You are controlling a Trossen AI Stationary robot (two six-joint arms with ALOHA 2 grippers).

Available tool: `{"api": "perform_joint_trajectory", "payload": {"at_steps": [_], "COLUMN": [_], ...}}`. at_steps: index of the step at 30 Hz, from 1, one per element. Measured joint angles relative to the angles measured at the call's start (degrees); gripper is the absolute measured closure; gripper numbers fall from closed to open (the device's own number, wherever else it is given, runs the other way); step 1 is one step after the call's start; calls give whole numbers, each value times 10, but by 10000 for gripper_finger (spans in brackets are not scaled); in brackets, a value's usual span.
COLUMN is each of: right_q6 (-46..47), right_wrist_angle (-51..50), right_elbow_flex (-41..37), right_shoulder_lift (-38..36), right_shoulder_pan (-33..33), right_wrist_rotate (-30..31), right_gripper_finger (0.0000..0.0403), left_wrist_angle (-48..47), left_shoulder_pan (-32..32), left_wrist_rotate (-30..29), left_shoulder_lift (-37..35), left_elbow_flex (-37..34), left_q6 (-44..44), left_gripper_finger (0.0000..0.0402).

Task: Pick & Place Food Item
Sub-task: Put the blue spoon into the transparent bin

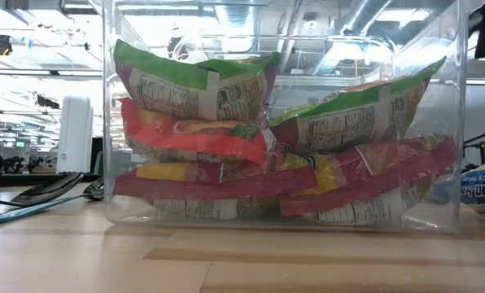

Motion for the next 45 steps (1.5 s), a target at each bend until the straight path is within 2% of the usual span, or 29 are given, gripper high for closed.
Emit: {"api": "perform_joint_trajectory", "payload": {"at_steps": [5, 10, 20, 27, 45], "right_q6": [-3, -9, -5, -3, 36], "right_wrist_angle": [4, 30, 236, 340, 451], "right_elbow_flex": [-4, -47, -203, -289, -383], "right_shoulder_lift": [65, 96, 48, 47, 46], "right_shoulder_pan": [-20, -33, -55, -69, -69], "right_wrist_rotate": [-25, -58, -88, -116, -113], "right_gripper_finger": [92, 101, 117, 117, 123], "left_wrist_angle": [0, 0, 0, 0, 22], "left_shoulder_pan": [0, 0, -5, -5, -5], "left_wrist_rotate": [-1, -1, -1, -1, -1], "left_shoulder_lift": [0, 0, 0, 0, 0], "left_elbow_flex": [0, 0, 0, 0, 0], "left_q6": [0, -8, -15, -30, -30], "left_gripper_finger": [55, 55, 55, 55, 55]}}
